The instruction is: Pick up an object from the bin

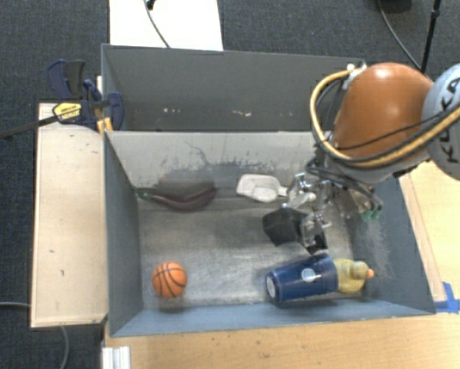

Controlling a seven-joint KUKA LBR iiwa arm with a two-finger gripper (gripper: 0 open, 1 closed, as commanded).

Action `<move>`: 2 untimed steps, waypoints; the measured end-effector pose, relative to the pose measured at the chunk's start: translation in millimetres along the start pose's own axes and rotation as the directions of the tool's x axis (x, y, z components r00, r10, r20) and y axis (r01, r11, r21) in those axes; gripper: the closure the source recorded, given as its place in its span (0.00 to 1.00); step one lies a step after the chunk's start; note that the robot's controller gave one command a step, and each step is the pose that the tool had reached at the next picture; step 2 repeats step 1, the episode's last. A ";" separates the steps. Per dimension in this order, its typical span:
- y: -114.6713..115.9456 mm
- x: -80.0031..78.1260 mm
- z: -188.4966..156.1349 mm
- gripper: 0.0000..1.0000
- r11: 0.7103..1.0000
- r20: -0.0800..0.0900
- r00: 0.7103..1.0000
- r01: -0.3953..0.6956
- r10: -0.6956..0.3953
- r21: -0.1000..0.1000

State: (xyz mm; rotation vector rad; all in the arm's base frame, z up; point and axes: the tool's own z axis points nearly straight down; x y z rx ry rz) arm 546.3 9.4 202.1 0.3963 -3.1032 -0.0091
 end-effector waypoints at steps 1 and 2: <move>-18.9 -2.2 -17.4 1.00 1.000 0.007 1.000 0.027 -0.027 0.005; -18.9 -2.2 -17.4 1.00 1.000 0.007 1.000 0.027 -0.027 0.005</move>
Offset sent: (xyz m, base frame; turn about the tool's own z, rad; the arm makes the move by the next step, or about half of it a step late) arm -0.0524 -0.0181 0.1213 -0.4105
